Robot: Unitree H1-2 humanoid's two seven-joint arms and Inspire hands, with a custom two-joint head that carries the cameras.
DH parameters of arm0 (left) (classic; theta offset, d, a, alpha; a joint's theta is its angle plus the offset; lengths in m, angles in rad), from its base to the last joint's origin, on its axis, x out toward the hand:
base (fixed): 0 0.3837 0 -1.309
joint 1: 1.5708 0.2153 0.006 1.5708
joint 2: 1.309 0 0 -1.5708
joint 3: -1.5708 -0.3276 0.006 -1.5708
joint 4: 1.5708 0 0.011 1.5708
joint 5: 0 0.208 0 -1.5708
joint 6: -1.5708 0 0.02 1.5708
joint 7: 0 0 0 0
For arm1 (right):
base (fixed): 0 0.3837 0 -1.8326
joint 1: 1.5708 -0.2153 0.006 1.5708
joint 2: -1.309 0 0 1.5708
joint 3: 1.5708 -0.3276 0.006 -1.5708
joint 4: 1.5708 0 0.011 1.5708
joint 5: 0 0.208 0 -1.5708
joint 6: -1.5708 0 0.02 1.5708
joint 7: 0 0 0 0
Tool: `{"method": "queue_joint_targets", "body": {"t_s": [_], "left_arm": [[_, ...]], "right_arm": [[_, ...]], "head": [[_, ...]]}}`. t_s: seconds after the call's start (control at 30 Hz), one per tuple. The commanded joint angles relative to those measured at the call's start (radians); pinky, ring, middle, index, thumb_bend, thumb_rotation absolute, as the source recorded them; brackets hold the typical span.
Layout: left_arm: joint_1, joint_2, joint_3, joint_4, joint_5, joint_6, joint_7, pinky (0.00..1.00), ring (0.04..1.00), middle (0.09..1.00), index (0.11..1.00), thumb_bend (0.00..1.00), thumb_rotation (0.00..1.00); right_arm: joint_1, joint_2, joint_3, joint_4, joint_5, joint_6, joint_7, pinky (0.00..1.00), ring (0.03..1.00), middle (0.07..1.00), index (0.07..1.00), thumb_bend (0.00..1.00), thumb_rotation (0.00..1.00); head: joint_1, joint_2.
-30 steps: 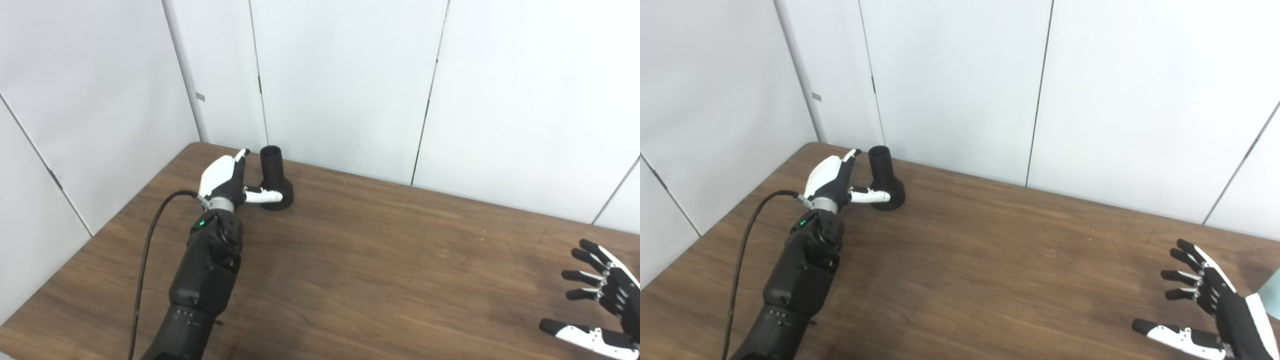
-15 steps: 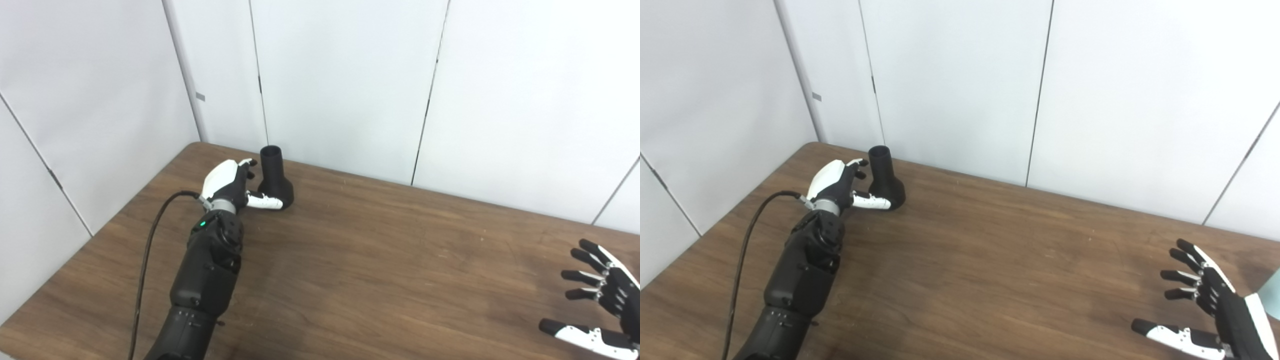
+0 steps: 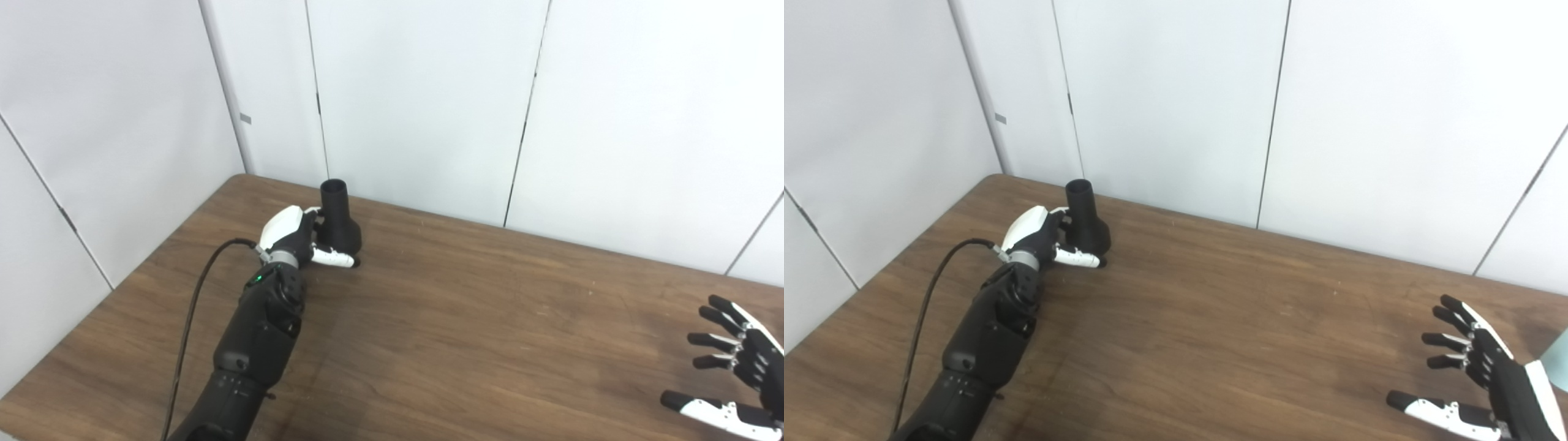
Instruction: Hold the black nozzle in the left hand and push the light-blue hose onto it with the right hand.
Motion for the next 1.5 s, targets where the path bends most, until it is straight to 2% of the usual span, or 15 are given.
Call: {"method": "queue_joint_targets", "body": {"t_s": [0.0,0.27,0.73,0.87,0.93,1.0,1.17,1.23,1.3,1.33,1.37,1.47], "left_arm": [[-0.056,0.031,-0.006,0.000,-0.007,-0.004,0.039,1.00,0.901,0.803,0.811,0.93,0.27],[-0.062,0.038,-0.022,0.036,-0.010,-0.003,0.051,1.00,0.912,0.862,0.807,0.92,0.25],[-0.075,0.034,-0.046,0.054,-0.018,-0.003,0.079,1.00,0.918,0.874,0.808,0.93,0.25],[-0.070,0.041,-0.067,0.041,-0.065,-0.028,0.091,1.00,0.889,0.748,0.752,0.90,0.20],[-0.068,0.047,-0.067,0.048,-0.104,-0.067,0.099,1.00,0.856,0.690,0.702,0.87,0.13],[-0.064,0.052,-0.064,0.051,-0.144,-0.106,0.110,1.00,0.834,0.664,0.680,0.86,0.11],[-0.058,0.060,-0.075,0.061,-0.188,-0.151,0.135,1.00,0.793,0.625,0.650,0.85,0.08],[-0.056,0.062,-0.082,0.071,-0.201,-0.172,0.150,1.00,0.700,0.567,0.610,0.83,0.05],[-0.056,0.064,-0.087,0.074,-0.208,-0.177,0.157,1.00,0.674,0.550,0.599,0.83,0.03],[-0.058,0.063,-0.096,0.085,-0.196,-0.173,0.173,1.00,0.658,0.538,0.547,0.68,0.05],[-0.059,0.062,-0.103,0.094,-0.187,-0.168,0.186,0.97,0.626,0.519,0.504,0.59,0.02],[-0.060,0.062,-0.126,0.102,-0.169,-0.155,0.217,0.94,0.612,0.517,0.470,0.53,0.00]], "right_arm": [[-0.024,-0.017,-0.010,-0.041,0.006,-0.018,-0.002,0.58,0.713,0.849,0.877,0.80,0.15],[-0.021,-0.017,-0.010,-0.047,0.007,-0.015,-0.001,0.58,0.707,0.846,0.873,0.80,0.16],[-0.014,-0.025,-0.010,-0.058,0.008,-0.010,0.003,0.59,0.705,0.850,0.877,0.80,0.15],[-0.013,-0.025,-0.009,-0.060,0.007,-0.008,0.003,0.59,0.708,0.853,0.880,0.79,0.15],[-0.014,-0.025,-0.009,-0.060,0.006,-0.006,0.003,0.58,0.704,0.852,0.878,0.79,0.15],[-0.014,-0.025,-0.008,-0.062,0.005,-0.004,0.003,0.58,0.703,0.853,0.878,0.79,0.15],[-0.013,-0.025,-0.006,-0.066,0.003,-0.001,0.003,0.58,0.703,0.854,0.878,0.79,0.15],[-0.012,-0.025,-0.005,-0.068,0.001,0.000,0.004,0.58,0.700,0.855,0.878,0.78,0.17],[-0.012,-0.025,-0.005,-0.068,0.001,0.000,0.004,0.58,0.700,0.855,0.878,0.78,0.18],[-0.013,-0.026,-0.005,-0.068,-0.001,0.000,0.004,0.58,0.699,0.855,0.878,0.77,0.18],[-0.014,-0.026,-0.005,-0.067,-0.002,0.000,0.003,0.58,0.698,0.857,0.879,0.75,0.18],[-0.015,-0.026,-0.004,-0.066,-0.005,0.000,0.003,0.58,0.697,0.859,0.881,0.74,0.18]], "head": [[-0.001,0.002],[-0.002,0.004],[-0.005,0.017],[-0.007,0.020],[-0.007,0.021],[-0.009,0.021],[-0.009,0.023],[-0.009,0.023],[-0.009,0.023],[-0.008,0.026],[-0.008,0.026],[-0.008,0.028]]}}
